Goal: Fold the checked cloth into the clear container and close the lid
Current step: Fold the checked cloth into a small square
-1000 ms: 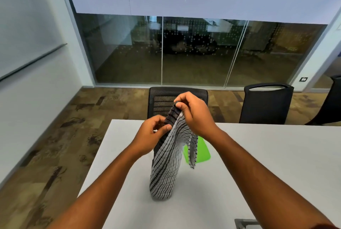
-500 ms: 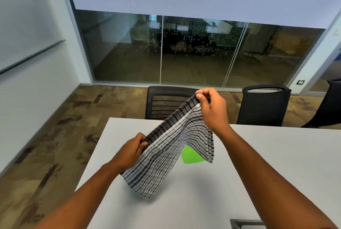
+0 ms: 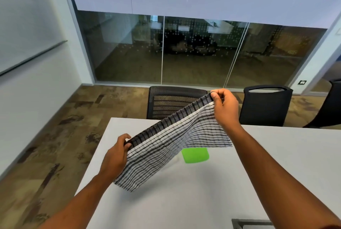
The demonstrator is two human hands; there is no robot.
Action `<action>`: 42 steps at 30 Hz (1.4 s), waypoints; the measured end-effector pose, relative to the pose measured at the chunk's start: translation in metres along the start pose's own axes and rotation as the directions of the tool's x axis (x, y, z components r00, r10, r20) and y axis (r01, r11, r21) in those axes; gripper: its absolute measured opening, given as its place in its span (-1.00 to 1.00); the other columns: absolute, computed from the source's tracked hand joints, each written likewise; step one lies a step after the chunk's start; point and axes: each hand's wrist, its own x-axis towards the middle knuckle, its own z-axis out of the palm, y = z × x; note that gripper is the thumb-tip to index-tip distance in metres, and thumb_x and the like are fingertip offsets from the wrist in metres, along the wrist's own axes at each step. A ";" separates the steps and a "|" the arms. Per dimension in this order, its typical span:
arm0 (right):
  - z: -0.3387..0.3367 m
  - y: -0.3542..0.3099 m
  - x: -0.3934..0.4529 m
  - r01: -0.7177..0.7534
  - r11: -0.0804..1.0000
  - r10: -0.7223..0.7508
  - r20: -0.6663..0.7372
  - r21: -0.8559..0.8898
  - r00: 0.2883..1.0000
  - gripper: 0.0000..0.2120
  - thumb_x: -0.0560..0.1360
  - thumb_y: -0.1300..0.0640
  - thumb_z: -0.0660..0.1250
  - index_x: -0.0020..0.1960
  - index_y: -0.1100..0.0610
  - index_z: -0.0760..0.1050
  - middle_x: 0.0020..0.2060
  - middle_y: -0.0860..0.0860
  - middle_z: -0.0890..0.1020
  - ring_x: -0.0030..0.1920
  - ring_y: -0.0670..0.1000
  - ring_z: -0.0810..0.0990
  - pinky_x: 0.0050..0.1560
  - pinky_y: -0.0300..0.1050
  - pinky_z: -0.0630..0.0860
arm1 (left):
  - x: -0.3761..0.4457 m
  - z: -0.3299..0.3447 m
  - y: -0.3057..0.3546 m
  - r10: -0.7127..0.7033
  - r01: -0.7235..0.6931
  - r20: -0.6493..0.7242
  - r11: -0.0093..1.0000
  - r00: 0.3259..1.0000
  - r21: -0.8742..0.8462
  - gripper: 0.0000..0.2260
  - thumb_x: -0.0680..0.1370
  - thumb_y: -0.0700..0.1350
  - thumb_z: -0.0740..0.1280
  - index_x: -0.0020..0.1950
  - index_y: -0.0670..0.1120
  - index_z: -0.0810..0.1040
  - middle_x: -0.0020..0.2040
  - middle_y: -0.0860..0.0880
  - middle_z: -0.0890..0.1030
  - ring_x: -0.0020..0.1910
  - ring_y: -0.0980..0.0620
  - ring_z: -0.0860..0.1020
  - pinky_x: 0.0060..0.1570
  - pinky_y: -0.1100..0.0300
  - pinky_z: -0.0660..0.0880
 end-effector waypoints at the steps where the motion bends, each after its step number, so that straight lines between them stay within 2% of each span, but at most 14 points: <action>1: -0.001 0.002 0.001 -0.021 1.000 0.021 -0.005 -0.002 1.000 -0.87 0.63 0.10 0.30 0.07 0.10 0.60 -0.07 -0.03 0.65 -0.05 -0.05 0.60 0.05 -0.06 0.57 | 0.000 -0.004 -0.001 0.087 -0.087 -0.024 0.996 0.996 0.016 -0.81 0.69 0.01 0.09 0.22 -0.02 0.39 -0.08 0.09 0.51 -0.29 0.15 0.49 -0.34 0.29 0.35; 3: -0.003 0.006 0.003 -0.060 0.998 0.060 -0.008 -0.003 0.998 -0.87 0.63 0.09 0.30 0.08 0.09 0.59 -0.06 -0.03 0.65 -0.04 -0.04 0.60 0.08 -0.02 0.59 | 0.002 -0.010 -0.006 0.251 -0.249 -0.007 0.966 0.968 0.066 -0.76 0.67 0.08 0.10 0.19 -0.04 0.40 -0.03 0.08 0.42 -0.30 0.16 0.45 -0.35 0.39 0.34; 4: -0.004 0.007 0.003 -0.074 0.997 0.074 -0.008 -0.005 0.997 -0.88 0.63 0.08 0.30 0.09 0.08 0.59 -0.06 -0.04 0.65 -0.04 -0.04 0.60 0.09 -0.02 0.60 | 0.004 -0.012 -0.008 0.276 -0.276 0.017 0.958 0.961 0.079 -0.76 0.66 0.09 0.12 0.18 -0.03 0.41 -0.02 0.08 0.40 -0.30 0.16 0.46 -0.35 0.42 0.35; 8: -0.004 0.009 0.003 -0.081 0.997 0.081 -0.014 0.003 0.997 -0.88 0.63 0.09 0.30 0.08 0.09 0.59 -0.08 -0.08 0.62 -0.06 -0.10 0.58 0.10 -0.01 0.60 | 0.010 -0.013 -0.007 0.189 -0.192 0.045 0.980 0.981 0.062 -0.79 0.61 0.08 0.27 0.16 0.00 0.42 0.02 0.07 0.41 -0.20 0.17 0.50 -0.25 0.36 0.38; 14: -0.005 0.013 0.005 -0.084 0.996 0.085 -0.023 0.021 0.996 -0.87 0.62 0.09 0.32 0.05 0.10 0.61 -0.09 -0.07 0.64 -0.04 -0.05 0.61 0.12 0.04 0.60 | 0.010 -0.012 -0.006 0.180 -0.186 0.075 0.979 0.981 0.088 -0.80 0.64 0.03 0.24 0.20 -0.02 0.45 0.06 0.03 0.43 -0.15 0.10 0.52 -0.17 0.29 0.43; 18: -0.007 0.016 0.007 -0.094 0.995 0.095 -0.018 0.015 0.995 -0.88 0.61 0.09 0.33 0.02 0.10 0.61 -0.08 -0.04 0.66 -0.01 -0.01 0.62 0.13 0.05 0.60 | 0.011 -0.011 -0.010 0.189 -0.198 0.093 0.974 0.978 0.108 -0.93 0.63 -0.04 0.30 0.06 -0.02 0.48 0.00 0.06 0.44 -0.16 0.13 0.50 -0.18 0.30 0.42; 20: -0.007 0.017 0.007 -0.104 0.994 0.105 -0.021 0.013 0.994 -0.88 0.61 0.08 0.33 0.03 0.10 0.61 -0.07 -0.04 0.66 -0.01 -0.01 0.62 0.12 0.04 0.60 | 0.012 -0.012 -0.013 0.189 -0.198 0.099 0.976 0.977 0.088 -0.90 0.61 -0.02 0.32 -0.04 0.02 0.43 -0.10 0.08 0.46 -0.20 0.14 0.48 -0.21 0.30 0.39; 24: -0.007 0.020 0.007 -0.109 0.994 0.109 -0.019 -0.003 0.994 -0.89 0.61 0.08 0.32 0.04 0.08 0.61 -0.08 -0.05 0.65 -0.02 -0.03 0.61 0.12 0.02 0.60 | 0.013 -0.012 -0.019 0.112 -0.117 0.122 0.993 0.986 0.032 -0.84 0.59 -0.01 0.37 -0.11 0.05 0.41 -0.23 0.14 0.55 -0.23 0.15 0.52 -0.27 0.30 0.39; 29: -0.010 0.025 0.010 -0.152 0.988 0.151 -0.036 -0.008 0.988 -0.85 0.62 0.07 0.32 0.09 0.11 0.62 -0.04 -0.01 0.67 0.02 0.01 0.62 0.14 0.06 0.61 | 0.008 -0.012 -0.026 0.016 -0.013 0.161 1.000 0.987 -0.020 -0.90 0.59 -0.09 0.37 -0.08 0.04 0.48 -0.20 0.11 0.63 -0.21 0.14 0.58 -0.23 0.25 0.47; 33: -0.012 0.025 0.013 -0.153 0.988 0.152 -0.054 -0.014 0.987 -0.86 0.61 0.07 0.33 0.07 0.11 0.62 -0.07 -0.02 0.65 0.00 0.00 0.61 0.12 0.05 0.61 | 0.003 -0.011 -0.036 0.000 0.014 0.162 0.996 0.987 -0.085 -0.87 0.53 -0.23 0.44 -0.08 0.00 0.59 -0.22 0.10 0.66 -0.19 0.15 0.61 -0.22 0.40 0.48; 38: -0.012 0.030 0.016 -0.173 0.985 0.171 -0.069 -0.021 0.983 -0.87 0.61 0.07 0.34 0.05 0.10 0.63 -0.07 -0.02 0.67 -0.01 0.01 0.63 0.13 0.07 0.62 | 0.003 -0.009 -0.040 -0.178 0.217 0.175 0.947 0.968 -0.238 -0.81 0.41 -0.32 0.55 -0.19 -0.02 0.70 -0.24 0.06 0.74 -0.27 0.09 0.70 -0.25 0.27 0.64; 40: -0.012 0.033 0.017 -0.179 0.983 0.176 -0.074 -0.030 0.982 -0.89 0.60 0.07 0.34 0.03 0.08 0.63 -0.08 -0.04 0.67 -0.01 0.00 0.63 0.14 0.07 0.62 | 0.003 -0.009 -0.045 -0.184 0.228 0.185 0.941 0.965 -0.252 -0.78 0.37 -0.32 0.57 -0.20 0.00 0.71 -0.25 0.05 0.74 -0.26 0.06 0.71 -0.26 0.29 0.63; 42: -0.013 0.037 0.017 -0.186 0.982 0.183 -0.079 -0.034 0.980 -0.91 0.60 0.07 0.34 0.01 0.05 0.61 -0.08 -0.04 0.66 0.00 0.00 0.62 0.15 0.09 0.61 | 0.004 -0.011 -0.051 -0.169 0.214 0.193 0.945 0.967 -0.249 -0.77 0.38 -0.33 0.56 -0.16 0.01 0.73 -0.21 0.04 0.75 -0.21 0.04 0.71 -0.19 0.22 0.66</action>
